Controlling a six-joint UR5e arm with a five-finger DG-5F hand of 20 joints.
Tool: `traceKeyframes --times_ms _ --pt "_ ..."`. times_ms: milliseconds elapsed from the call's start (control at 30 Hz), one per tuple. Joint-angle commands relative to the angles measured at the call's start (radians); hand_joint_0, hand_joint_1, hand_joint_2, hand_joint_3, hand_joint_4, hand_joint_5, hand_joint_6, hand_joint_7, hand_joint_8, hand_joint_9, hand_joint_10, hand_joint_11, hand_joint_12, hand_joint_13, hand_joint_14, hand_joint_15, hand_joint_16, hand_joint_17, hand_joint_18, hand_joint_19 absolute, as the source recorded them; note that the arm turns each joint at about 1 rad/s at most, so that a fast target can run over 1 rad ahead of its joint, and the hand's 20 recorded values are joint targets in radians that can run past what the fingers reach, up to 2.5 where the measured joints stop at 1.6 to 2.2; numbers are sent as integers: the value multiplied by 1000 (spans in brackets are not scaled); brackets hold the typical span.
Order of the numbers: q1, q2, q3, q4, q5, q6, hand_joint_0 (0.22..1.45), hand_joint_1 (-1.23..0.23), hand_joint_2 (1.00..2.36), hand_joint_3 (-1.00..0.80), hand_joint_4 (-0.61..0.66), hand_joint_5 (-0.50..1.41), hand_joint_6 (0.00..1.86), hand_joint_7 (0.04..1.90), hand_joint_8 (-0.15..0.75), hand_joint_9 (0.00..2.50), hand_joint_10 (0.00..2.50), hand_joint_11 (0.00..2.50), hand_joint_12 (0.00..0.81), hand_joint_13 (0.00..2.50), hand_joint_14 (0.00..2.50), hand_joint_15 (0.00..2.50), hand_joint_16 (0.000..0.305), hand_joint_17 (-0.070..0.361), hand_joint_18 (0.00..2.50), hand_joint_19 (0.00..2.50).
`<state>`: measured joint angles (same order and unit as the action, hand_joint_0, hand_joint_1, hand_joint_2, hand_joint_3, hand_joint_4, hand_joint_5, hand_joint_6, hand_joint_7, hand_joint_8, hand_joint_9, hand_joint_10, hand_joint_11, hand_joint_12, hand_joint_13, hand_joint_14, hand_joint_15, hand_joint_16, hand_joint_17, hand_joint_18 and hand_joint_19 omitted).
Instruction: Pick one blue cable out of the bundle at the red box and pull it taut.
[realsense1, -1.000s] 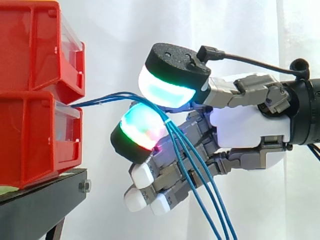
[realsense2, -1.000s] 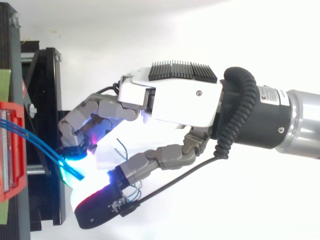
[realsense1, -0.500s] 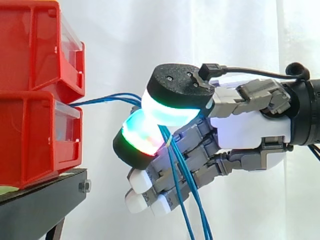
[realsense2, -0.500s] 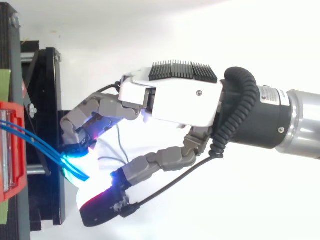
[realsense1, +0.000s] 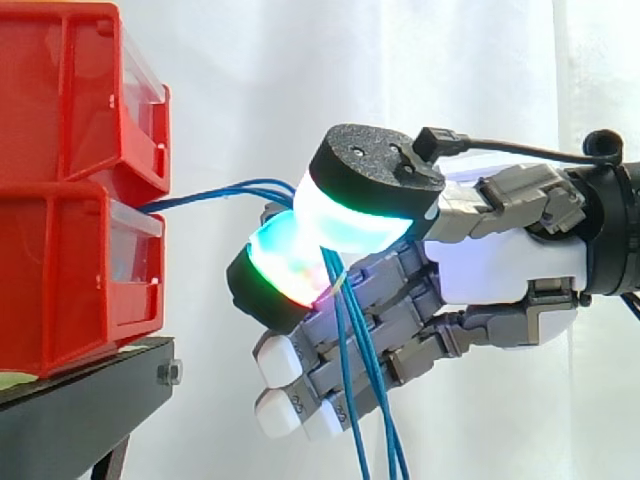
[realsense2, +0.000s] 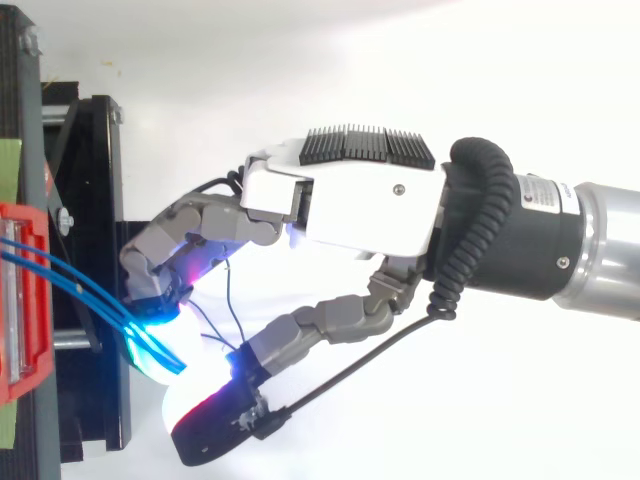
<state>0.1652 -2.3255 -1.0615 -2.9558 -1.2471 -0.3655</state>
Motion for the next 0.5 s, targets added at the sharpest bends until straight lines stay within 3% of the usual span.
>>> traceKeyframes --times_ms 0,133,267,467 --pt "2 0 0 -8 0 13 667 -931 1000 -500 -325 -122 929 1021 184 891 7 441 319 664 10 277 36 80 546 259" --pt "5 0 0 -8 0 16 582 -814 1000 -500 -352 -100 877 1030 174 912 6 339 319 666 10 277 36 80 526 291" --pt "7 0 0 -9 2 16 571 -743 1000 -500 -328 -82 824 893 173 921 5 262 319 661 10 271 36 81 510 318" --pt "7 0 0 -9 2 16 569 -744 1010 -340 -239 -65 678 1064 182 901 6 286 327 654 10 291 37 84 484 333"
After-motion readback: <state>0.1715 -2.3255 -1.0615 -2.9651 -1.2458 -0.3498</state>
